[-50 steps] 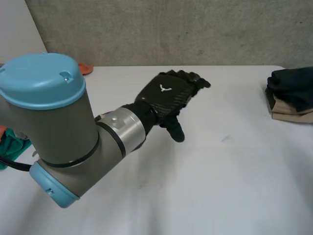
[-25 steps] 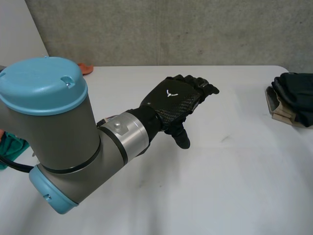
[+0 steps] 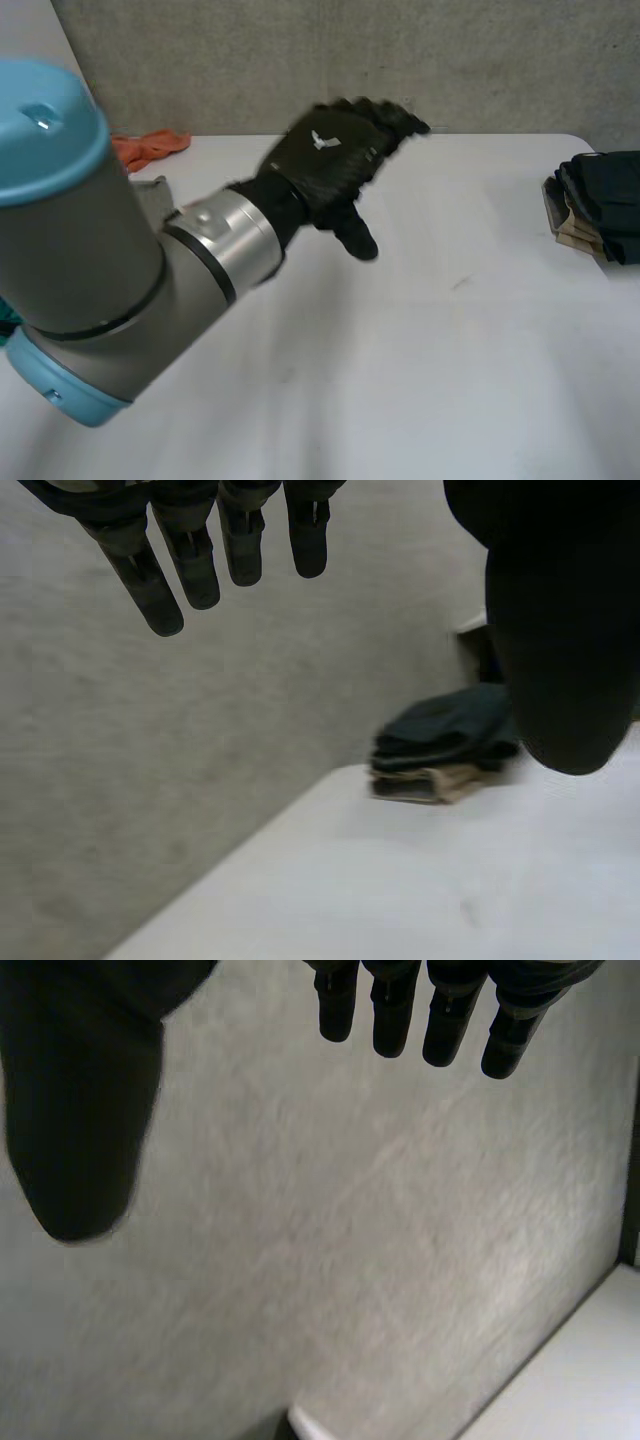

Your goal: Fold the laundry.

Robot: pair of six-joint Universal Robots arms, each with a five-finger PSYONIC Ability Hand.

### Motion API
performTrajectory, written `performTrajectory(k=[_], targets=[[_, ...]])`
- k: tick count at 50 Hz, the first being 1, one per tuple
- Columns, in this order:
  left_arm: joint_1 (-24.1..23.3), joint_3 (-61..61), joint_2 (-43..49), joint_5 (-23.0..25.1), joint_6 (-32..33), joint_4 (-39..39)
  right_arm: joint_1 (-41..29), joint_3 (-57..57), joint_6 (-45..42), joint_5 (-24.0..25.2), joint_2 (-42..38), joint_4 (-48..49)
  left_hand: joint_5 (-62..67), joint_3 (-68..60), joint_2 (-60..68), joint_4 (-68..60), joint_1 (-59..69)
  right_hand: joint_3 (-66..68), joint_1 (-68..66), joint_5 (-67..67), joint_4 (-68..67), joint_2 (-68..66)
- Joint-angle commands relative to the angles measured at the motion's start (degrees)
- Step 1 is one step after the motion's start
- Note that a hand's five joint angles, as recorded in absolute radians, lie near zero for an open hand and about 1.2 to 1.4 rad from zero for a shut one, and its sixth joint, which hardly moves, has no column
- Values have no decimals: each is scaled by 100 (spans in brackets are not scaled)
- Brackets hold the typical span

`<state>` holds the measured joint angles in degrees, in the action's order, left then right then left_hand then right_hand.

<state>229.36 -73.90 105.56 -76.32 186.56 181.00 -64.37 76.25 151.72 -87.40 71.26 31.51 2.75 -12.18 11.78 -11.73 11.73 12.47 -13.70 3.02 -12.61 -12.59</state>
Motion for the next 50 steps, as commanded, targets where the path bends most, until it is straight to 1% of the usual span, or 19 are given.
performTrajectory(k=[1,2,3,6,8,10,11,14,15,19,26,29,32,33,37,40,44,47,50], targets=[[662,8,-431,-1577,126,549,-2148,662,85,995,511,329,-119,62,-22,17,-17,-247,370,-302,261,259],[776,-10,-449,-1727,187,628,-2577,898,94,1380,520,338,-136,78,-38,34,-34,-247,370,-302,261,259],[1021,-36,-449,-1937,370,760,-2764,1022,103,1549,520,329,-169,112,-72,67,-67,-247,370,-302,261,259],[1479,-71,-423,-2010,828,866,-3413,1435,129,1980,538,268,-186,129,-89,85,-85,-247,370,-302,261,259],[1918,-124,-326,-2001,1399,901,-3678,1611,121,2122,511,232,-203,146,-106,101,-101,-247,370,-302,261,259],[2191,-142,-151,-1992,1794,919,-4081,1822,138,2140,476,215,-203,146,-106,101,-101,-247,370,-302,261,259],[2479,-168,59,-1992,2188,910,-4197,1884,130,2140,467,189,-203,146,-106,101,-101,-247,370,-302,261,259],[2938,-186,403,-1992,2735,937,-4522,2112,103,2140,363,-56,-203,146,-106,101,-101,-247,370,-302,261,259],[3252,-168,639,-1983,3032,945,-4558,2148,94,2140,318,-153,-187,129,-89,85,-85,-247,370,-302,261,259],[3860,33,1429,-1922,3639,1173,-4664,2227,103,2122,37,-698,-170,112,-72,68,-68,-247,370,-302,261,259],[4389,551,2572,-1755,4545,1744,-4603,2385,94,2157,-130,-1209,266,-323,363,-367,367,-247,370,-302,261,259],[4459,693,2846,-1597,4705,1886,-4594,2473,94,2175,-130,-1218,887,-945,985,-989,989,-247,370,-302,261,259],[4495,781,3031,-1386,4793,1921,-4576,2561,68,2175,-130,-1218,2415,-2473,2512,-2517,2517,-247,370,-302,261,259],[4495,781,3049,-1351,4793,1965,-4576,2570,77,2175,-130,-1209,3653,-3711,3750,-3755,3755,-247,370,-302,261,259],[4460,833,3006,-1359,4758,2061,-4567,2597,85,2166,-122,-1218,6715,-6773,6813,-6817,6817,-247,370,-302,261,259],[4372,825,2988,-1385,4758,2202,-4567,2605,94,2158,-95,-1209,6725,-6782,6822,-6827,6827,-247,370,-302,261,259],[4004,685,2708,-1456,4714,2475,-4567,2605,94,2131,-78,-1200,6725,-6782,6822,-6827,6827,-247,370,-302,261,259],[3599,465,2137,-1465,4521,2571,-4567,2597,94,2070,-51,-1191,6725,-6782,6822,-6827,6827,-247,370,-302,261,259],[3143,245,1618,-1473,4039,2571,-4523,2579,103,1929,-34,-1183,6725,-6782,6822,-6827,6827,-247,370,-302,261,259]])
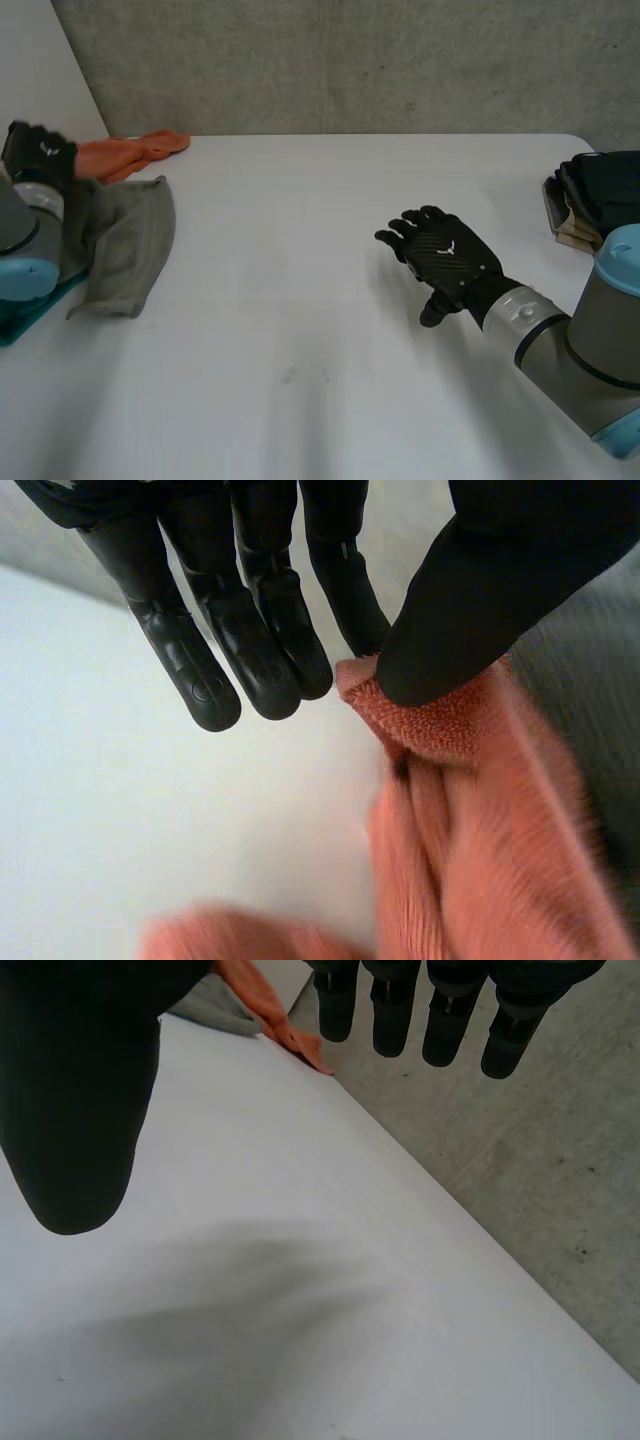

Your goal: Fold the laundry.

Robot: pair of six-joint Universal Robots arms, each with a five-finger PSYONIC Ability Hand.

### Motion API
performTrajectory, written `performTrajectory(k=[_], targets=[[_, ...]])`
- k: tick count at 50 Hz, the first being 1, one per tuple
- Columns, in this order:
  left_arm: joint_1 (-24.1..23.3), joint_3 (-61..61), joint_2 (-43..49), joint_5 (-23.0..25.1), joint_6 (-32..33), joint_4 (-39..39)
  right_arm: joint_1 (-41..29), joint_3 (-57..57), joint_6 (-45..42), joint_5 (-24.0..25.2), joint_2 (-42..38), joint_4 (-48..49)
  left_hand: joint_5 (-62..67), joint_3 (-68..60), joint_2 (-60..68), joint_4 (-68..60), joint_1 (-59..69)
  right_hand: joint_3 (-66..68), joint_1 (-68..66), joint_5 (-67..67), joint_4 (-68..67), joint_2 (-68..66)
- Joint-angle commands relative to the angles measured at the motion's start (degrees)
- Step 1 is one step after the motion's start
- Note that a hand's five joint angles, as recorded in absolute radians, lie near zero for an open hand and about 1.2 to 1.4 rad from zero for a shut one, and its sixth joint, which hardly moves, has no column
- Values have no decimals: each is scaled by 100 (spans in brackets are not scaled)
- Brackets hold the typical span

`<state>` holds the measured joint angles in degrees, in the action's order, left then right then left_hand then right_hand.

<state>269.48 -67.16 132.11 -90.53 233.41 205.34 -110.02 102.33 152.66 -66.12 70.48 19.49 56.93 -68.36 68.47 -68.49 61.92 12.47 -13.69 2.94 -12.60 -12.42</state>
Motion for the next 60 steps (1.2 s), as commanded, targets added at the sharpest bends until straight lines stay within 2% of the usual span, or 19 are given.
performTrajectory(k=[1,2,9,14,18,22,23,24,25,27,30,34,35,38,44,47,51,55,60], targets=[[-1010,-473,-1169,-53,-822,103,68,-38,9,-243,45,29,1307,-1164,1153,-1151,1808,-247,369,-294,260,242],[-1307,-561,-1440,-35,-1189,85,129,-47,18,-322,63,29,1307,-1164,1153,-1151,1808,-247,369,-294,260,242],[-2083,-737,-2198,26,-2781,-248,384,-64,27,-472,63,55,1307,-1164,1153,-1151,1808,-247,369,-294,260,242],[-3380,-650,-2260,683,-4466,-741,657,-134,132,-525,63,90,1307,-1164,1153,-1151,1808,-247,369,-294,260,242],[-3736,-588,-2103,975,-5207,-663,780,-222,369,-648,63,55,1307,-1164,1153,-1151,1808,-247,369,-294,260,242],[-4069,-518,-1426,967,-5289,-469,815,-249,502,-744,63,37,1143,-1000,988,-986,1643,-247,369,-294,260,242],[-4165,-474,-1294,958,-5271,-451,824,-258,519,-753,63,29,-208,351,-362,364,293,-247,369,-294,260,242],[-4332,-430,-1093,941,-5192,-443,833,-266,519,-797,54,29,-2669,2812,-2824,2826,-2169,-247,369,-294,260,242],[-4403,-421,-1021,941,-5139,-442,841,-275,519,-815,54,29,-3110,3253,-3265,3267,-2610,-247,369,-294,260,242],[-4421,-430,-951,941,-5025,-460,850,-310,519,-893,54,20,-3483,3626,-3637,3639,-2982,-247,369,-294,260,242],[-4386,-544,-985,914,-4867,-469,885,-328,519,-1008,54,2,-5464,5607,-5619,5620,-4963,-247,369,-294,260,242],[-4158,-825,-1477,739,-4840,-556,859,-345,502,-1070,63,-33,-5436,5579,-5591,5592,-4936,-247,369,-294,260,242],[-3844,-1069,-1861,634,-4814,-661,859,-354,467,-1070,71,-85,-5436,5579,-5590,5592,-4935,-247,369,-294,260,242],[-3464,-1334,-2232,580,-4735,-811,842,-416,440,-1035,203,-445,-5436,5579,-5590,5592,-4935,-247,369,-294,260,242],[-2937,-1914,-2813,528,-4095,-1477,701,-600,273,-736,502,-1728,-5335,5478,-5490,5492,-4835,-247,369,-294,260,242],[-2796,-2160,-2849,335,-3734,-1821,500,-609,116,-482,703,-1878,-5268,5411,-5423,5424,-4768,-247,369,-294,260,242],[-2620,-2634,-2928,-673,-3495,-2112,227,-679,-130,-314,714,-1843,-4882,5025,-5037,5039,-4382,-247,369,-294,260,242],[-2620,-3004,-2945,-1378,-3513,-2069,-45,-1021,-508,-261,276,-1861,-4881,5024,-5035,5037,-4380,-247,369,-294,260,242],[-2602,-3260,-2893,-1161,-3636,-1902,-459,-1645,-746,-402,-411,-1861,-4831,4974,-4985,4987,-4330,-247,369,-294,260,242]])
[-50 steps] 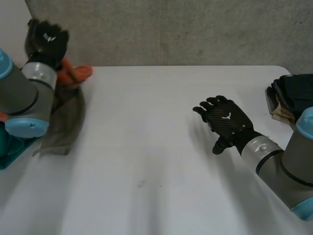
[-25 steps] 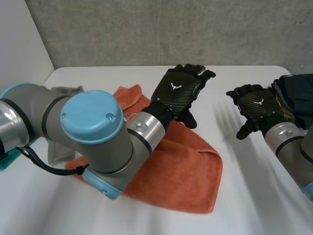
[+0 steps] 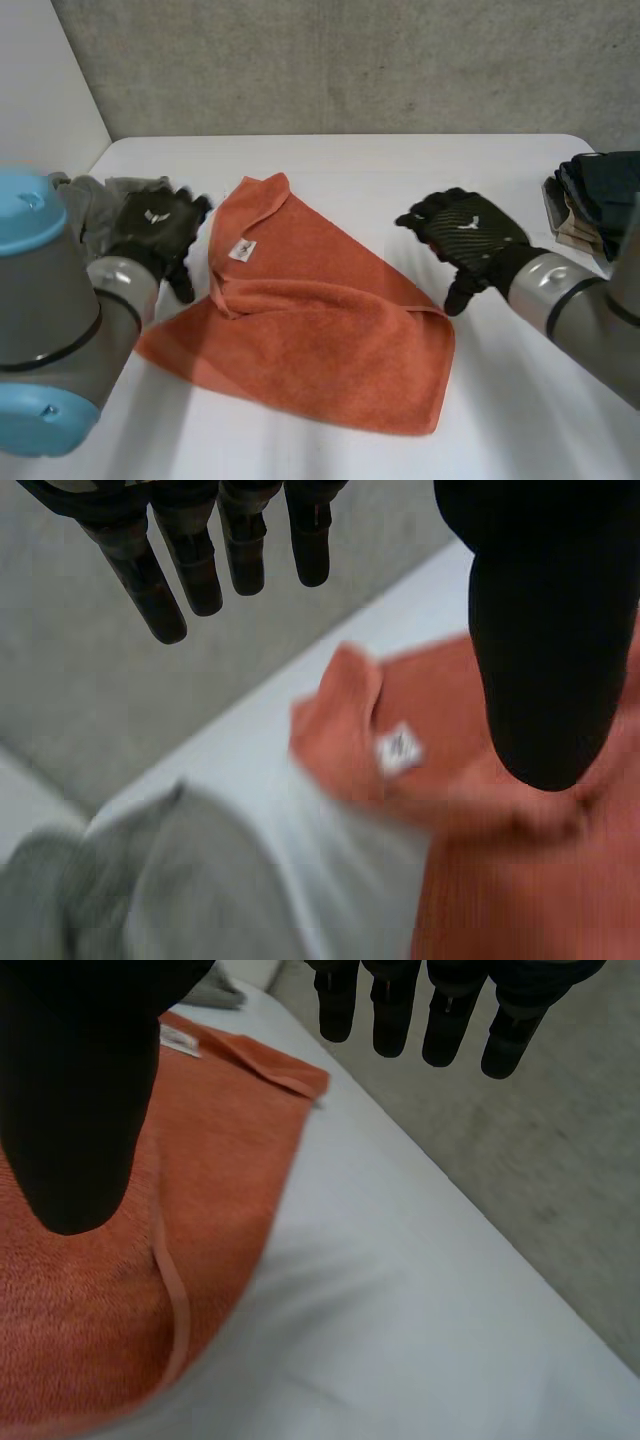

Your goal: Fold the laundry.

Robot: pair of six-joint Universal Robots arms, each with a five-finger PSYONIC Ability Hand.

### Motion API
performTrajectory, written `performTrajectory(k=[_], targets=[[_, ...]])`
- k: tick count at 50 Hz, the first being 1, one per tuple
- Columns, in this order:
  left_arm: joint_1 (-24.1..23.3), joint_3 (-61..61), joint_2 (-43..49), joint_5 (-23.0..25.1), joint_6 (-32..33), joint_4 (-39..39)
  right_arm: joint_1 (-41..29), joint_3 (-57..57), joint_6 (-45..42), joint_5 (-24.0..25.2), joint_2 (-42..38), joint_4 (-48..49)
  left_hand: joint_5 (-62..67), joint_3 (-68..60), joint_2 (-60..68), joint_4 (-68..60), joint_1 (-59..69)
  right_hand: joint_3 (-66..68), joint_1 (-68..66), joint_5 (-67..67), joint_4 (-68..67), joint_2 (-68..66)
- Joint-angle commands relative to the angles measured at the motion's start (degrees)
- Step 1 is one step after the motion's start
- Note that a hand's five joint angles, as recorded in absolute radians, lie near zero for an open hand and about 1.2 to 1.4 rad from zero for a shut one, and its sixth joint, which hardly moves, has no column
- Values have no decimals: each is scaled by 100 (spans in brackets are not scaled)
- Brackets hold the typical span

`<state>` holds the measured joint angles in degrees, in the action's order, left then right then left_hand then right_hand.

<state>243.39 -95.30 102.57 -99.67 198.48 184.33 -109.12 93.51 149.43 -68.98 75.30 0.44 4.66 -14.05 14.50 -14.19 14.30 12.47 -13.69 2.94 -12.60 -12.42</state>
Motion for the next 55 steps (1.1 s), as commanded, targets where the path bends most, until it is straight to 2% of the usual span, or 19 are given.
performTrajectory(k=[1,7,12,21,28,34,40,41,45,55], targets=[[7,-472,70,-150,-178,235,-601,-842,-440,-125,-981,44,446,-507,463,-494,482,-247,369,-294,260,242],[50,-429,368,780,-459,507,-733,-1107,-441,-195,-1456,70,615,-676,631,-662,651,-247,369,-294,260,242],[68,-279,685,1213,-433,648,-751,-993,-441,-362,-1483,61,665,-726,682,-713,701,-247,369,-294,260,242],[60,248,1511,1151,-293,578,-672,-755,-397,-450,-1439,52,1388,-1449,1404,-1435,1424,-247,369,-294,260,242],[59,582,1863,985,164,648,-628,-588,-388,-459,-1439,52,3237,-3298,3253,-3284,3273,-247,369,-294,260,242],[68,898,1977,835,367,657,-575,-360,-362,-459,-1334,52,6528,-6588,6544,-6575,6563,-247,369,-294,260,242],[16,1206,2022,677,507,569,-391,-254,-90,-774,-1105,79,6534,-6595,6550,-6581,6570,-247,369,-294,260,242],[-19,1250,1952,581,542,569,-330,-245,181,-1036,-992,79,6534,-6595,6550,-6581,6570,-247,369,-294,260,242],[-116,1391,1251,483,543,569,-198,-245,1033,-1495,-684,26,6534,-6595,6550,-6581,6570,-247,369,-294,260,242],[-231,1593,-34,510,525,631,-188,-368,2556,-1276,-534,-149,6534,-6595,6550,-6581,6570,-247,369,-294,260,242]])
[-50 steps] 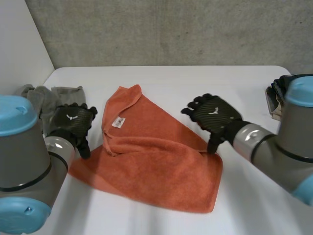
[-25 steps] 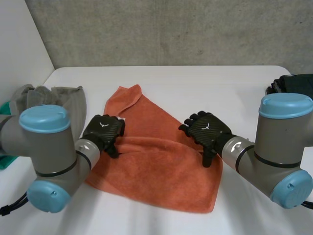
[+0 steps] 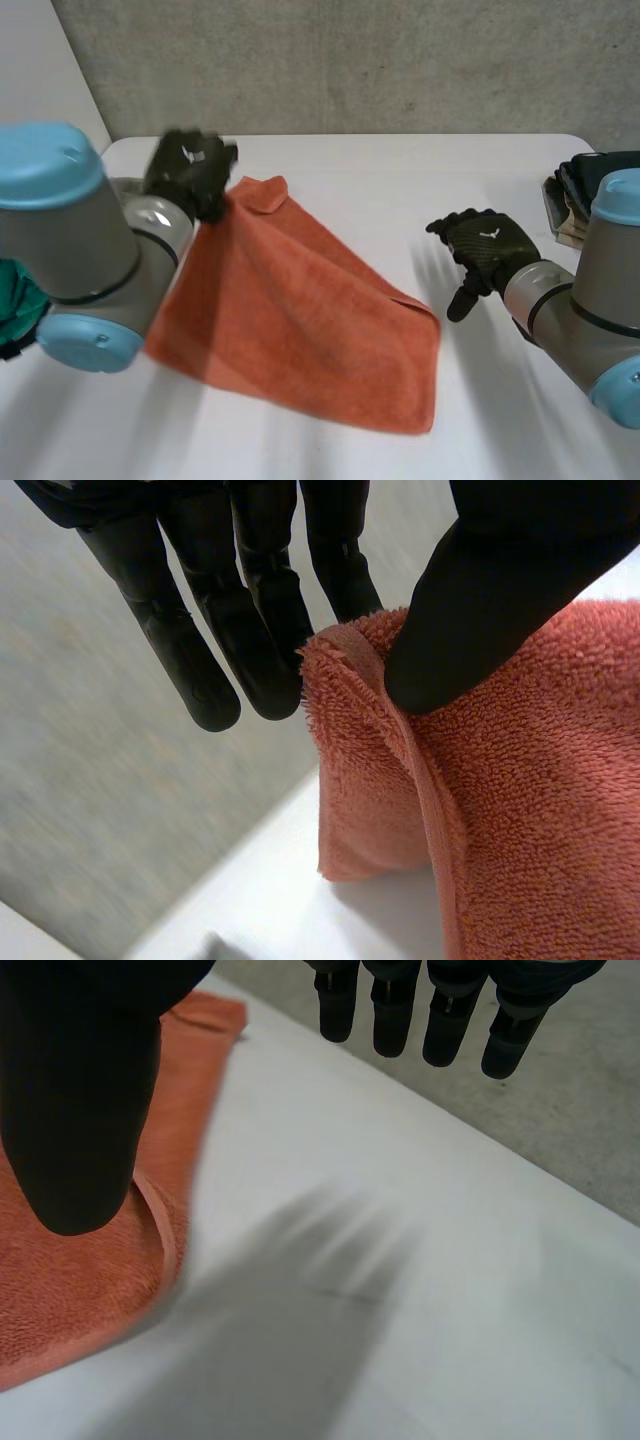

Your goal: Fold the laundry.

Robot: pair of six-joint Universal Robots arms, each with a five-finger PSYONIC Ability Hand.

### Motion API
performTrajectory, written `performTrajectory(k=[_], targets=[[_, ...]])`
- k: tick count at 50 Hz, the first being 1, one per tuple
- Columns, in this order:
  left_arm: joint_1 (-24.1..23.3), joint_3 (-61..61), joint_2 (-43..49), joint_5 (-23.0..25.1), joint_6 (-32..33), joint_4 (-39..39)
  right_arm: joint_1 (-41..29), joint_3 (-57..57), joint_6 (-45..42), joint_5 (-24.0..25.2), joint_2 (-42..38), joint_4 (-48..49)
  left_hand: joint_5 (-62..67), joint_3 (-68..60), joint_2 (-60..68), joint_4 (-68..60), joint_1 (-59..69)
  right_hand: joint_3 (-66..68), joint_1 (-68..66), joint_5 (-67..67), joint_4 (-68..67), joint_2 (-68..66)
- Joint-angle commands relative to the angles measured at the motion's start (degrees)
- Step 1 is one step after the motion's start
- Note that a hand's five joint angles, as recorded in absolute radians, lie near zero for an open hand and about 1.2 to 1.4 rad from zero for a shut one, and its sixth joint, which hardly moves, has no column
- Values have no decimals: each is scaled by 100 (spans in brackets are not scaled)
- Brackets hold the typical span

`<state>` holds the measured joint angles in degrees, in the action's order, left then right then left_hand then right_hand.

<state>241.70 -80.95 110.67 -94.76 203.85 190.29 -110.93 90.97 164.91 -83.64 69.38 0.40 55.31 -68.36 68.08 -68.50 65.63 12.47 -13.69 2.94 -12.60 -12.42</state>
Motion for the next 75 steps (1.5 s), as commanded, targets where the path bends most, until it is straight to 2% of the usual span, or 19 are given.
performTrajectory(k=[1,10,16,20,21,23,25,32,38,39,40,45,50,56,64,66,69,71,75], targets=[[-71,185,-906,19,-12,35,1,-166,1156,285,49,-224,1469,-1164,1192,-1150,1437,-247,369,-294,260,242],[-290,212,-1179,19,6,26,-130,-193,1895,1384,-486,-699,1469,-1164,1192,-1150,1437,-247,369,-294,260,242],[-387,168,-1179,10,-12,26,-543,-281,2466,1745,-759,-506,1469,-1164,1192,-1150,1437,-247,369,-294,260,242],[-466,106,-1188,-7,-38,-18,-658,-325,2695,1807,-812,-409,1469,-1164,1192,-1150,1437,3384,-3261,3337,-3371,-3389],[-518,54,-1188,-16,-38,-27,-632,-325,2730,1789,-795,-400,1469,-1164,1192,-1150,1437,5327,-5204,5279,-5314,-5331],[-598,-8,-1188,-16,-38,-27,-623,-334,2731,1781,-760,-392,1469,-1164,1192,-1150,1437,6535,-6413,6488,-6522,-6540],[-720,-87,-1188,-33,-38,-18,-579,-343,2687,1745,-654,-383,1469,-1164,1192,-1150,1437,6753,-6631,6706,-6740,-6758],[-1028,-105,-1223,-209,-135,-36,158,-579,2503,1465,-233,-260,1469,-1164,1192,-1150,1437,6753,-6631,6706,-6740,-6758],[-1380,-79,-1355,-675,-249,-1,221,-922,1861,1218,-30,-128,1469,-1164,1192,-1150,1437,6753,-6631,6706,-6740,-6758],[-1380,-70,-1364,-684,-249,8,212,-923,1756,1218,-21,-189,1469,-1164,1192,-1150,1437,5127,-5005,5080,-5114,-5132],[-1380,-44,-1355,-675,-249,17,186,-844,1572,1201,-21,-337,1469,-1164,1192,-1150,1437,2680,-2557,2632,-2667,-2684],[-1275,-8,-1311,-666,-223,26,125,-300,1228,1165,75,-760,1469,-1164,1192,-1150,1437,1312,-1189,1264,-1298,-1316],[-1029,9,-1267,-640,-223,17,-437,149,1885,1183,49,-594,1469,-1164,1192,-1150,1437,-186,309,-233,199,181],[-950,18,-1214,-631,-232,26,-1088,45,3239,1209,-548,-234,1469,-1164,1192,-1150,1437,-238,361,-286,251,234],[-950,1,-1205,-631,-240,26,-1606,-386,3987,1165,-1269,364,1469,-1164,1192,-1150,1437,-138,261,-185,151,133],[-950,0,-1205,-631,-249,17,-1721,-457,4031,1148,-1357,426,1469,-1164,1192,-1150,1437,314,-191,267,-301,-319],[-958,-26,-1214,-666,-249,0,-1739,-501,4067,990,-1401,514,1469,-1164,1192,-1150,1437,4190,-4068,4143,-4177,-4195],[-976,-87,-1214,-675,-258,-27,-1713,-501,4049,588,-1349,584,1469,-1164,1192,-1150,1437,6742,-6619,6694,-6728,-6746],[-1037,-245,-1320,-693,-293,-106,-1380,-597,3830,-47,-1112,751,1469,-1164,1192,-1150,1437,6753,-6631,6706,-6740,-6758]])
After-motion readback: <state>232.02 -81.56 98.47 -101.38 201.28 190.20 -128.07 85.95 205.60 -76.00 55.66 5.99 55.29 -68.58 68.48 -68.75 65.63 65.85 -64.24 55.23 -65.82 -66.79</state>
